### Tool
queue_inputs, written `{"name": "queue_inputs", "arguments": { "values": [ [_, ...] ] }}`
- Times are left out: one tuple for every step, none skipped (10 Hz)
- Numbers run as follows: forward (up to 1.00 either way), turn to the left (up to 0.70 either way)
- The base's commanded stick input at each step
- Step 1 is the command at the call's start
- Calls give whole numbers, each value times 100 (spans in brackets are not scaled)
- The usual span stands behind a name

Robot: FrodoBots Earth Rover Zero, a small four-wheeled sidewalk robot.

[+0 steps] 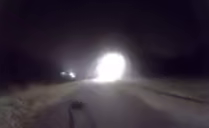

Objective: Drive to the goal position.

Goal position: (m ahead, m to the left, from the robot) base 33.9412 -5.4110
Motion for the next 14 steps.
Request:
{"name": "queue_inputs", "arguments": {
  "values": [
    [70,0],
    [70,0],
    [70,0],
    [70,0],
    [70,0],
    [70,0],
    [70,0],
    [70,0],
    [70,0],
    [70,-3],
    [70,-5],
    [70,-7],
    [70,-7],
    [70,-5]
  ]
}}
